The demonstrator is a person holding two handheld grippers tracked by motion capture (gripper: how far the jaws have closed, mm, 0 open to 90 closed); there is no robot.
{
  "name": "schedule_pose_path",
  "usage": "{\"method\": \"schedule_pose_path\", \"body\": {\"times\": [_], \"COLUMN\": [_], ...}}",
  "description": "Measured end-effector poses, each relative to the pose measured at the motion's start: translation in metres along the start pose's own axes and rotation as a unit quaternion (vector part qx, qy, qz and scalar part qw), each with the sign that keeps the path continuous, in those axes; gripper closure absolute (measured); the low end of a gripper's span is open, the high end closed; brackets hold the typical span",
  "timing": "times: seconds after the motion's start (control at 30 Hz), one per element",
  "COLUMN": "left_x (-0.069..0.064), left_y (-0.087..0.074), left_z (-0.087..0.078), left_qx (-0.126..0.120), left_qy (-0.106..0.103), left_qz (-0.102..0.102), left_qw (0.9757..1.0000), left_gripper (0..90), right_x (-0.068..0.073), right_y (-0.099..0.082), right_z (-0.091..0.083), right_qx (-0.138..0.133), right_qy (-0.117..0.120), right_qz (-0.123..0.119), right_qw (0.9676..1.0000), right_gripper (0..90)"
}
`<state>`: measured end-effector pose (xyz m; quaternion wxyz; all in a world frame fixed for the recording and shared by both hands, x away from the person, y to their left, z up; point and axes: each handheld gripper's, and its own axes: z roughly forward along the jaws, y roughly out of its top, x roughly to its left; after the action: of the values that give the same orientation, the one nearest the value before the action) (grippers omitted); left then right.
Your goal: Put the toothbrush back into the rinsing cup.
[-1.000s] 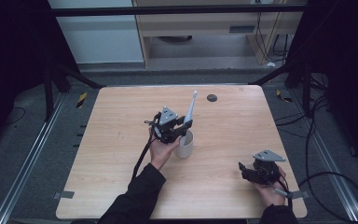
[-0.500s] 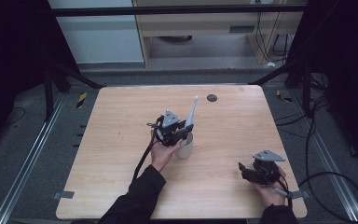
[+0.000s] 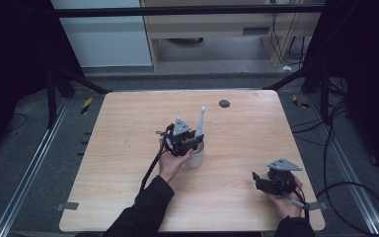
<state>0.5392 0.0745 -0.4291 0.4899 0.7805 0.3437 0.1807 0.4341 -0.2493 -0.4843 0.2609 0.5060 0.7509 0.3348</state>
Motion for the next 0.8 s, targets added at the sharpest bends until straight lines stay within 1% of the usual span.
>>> {"method": "schedule_pose_path", "body": {"times": [0.1,0.17,0.33,0.4,0.47,0.53,0.6,0.67,0.73,0.8], "left_x": [0.0,0.0,0.0,0.001,0.0,0.001,0.002,0.003,0.006,0.007], "left_y": [0.001,0.003,0.006,0.008,0.009,0.009,0.009,0.006,0.002,-0.001], "left_z": [-0.003,-0.006,-0.017,-0.024,-0.031,-0.041,-0.053,-0.062,-0.072,-0.075], "left_qx": [-0.003,-0.005,0.001,0.007,0.011,0.013,0.016,0.017,0.024,0.026], "left_qy": [-0.003,-0.003,-0.001,0.002,0.01,0.017,0.02,0.024,0.027,0.029], "left_qz": [-0.001,-0.002,0.006,0.015,0.025,0.034,0.042,0.046,0.049,0.05], "left_qw": [1.0,1.0,1.0,0.9999,0.9996,0.9992,0.9988,0.9985,0.9982,0.998], "left_gripper": [62.1,61.5,57.4,55.5,53.2,50.7,48.8,47.6,46.5,45.2], "right_x": [0.0,0.001,0.001,0.0,0.0,0.0,0.0,0.001,0.001,0.001], "right_y": [0.0,0.0,0.0,0.0,0.0,0.0,0.0,0.0,0.0,0.0], "right_z": [0.0,0.0,-0.001,-0.001,-0.002,-0.003,-0.003,-0.003,-0.003,-0.003], "right_qx": [0.0,0.0,-0.001,-0.001,-0.003,-0.004,-0.003,-0.002,-0.003,-0.004], "right_qy": [-0.001,-0.001,-0.003,-0.004,-0.005,-0.004,-0.006,-0.006,-0.008,-0.009], "right_qz": [0.0,0.002,0.002,0.0,0.001,0.005,0.003,0.005,0.004,0.004], "right_qw": [1.0,1.0,1.0,1.0,1.0,1.0,1.0,1.0,1.0,0.9999], "right_gripper": [29.1,29.1,28.9,28.9,28.8,28.8,28.7,28.7,28.5,28.5]}}
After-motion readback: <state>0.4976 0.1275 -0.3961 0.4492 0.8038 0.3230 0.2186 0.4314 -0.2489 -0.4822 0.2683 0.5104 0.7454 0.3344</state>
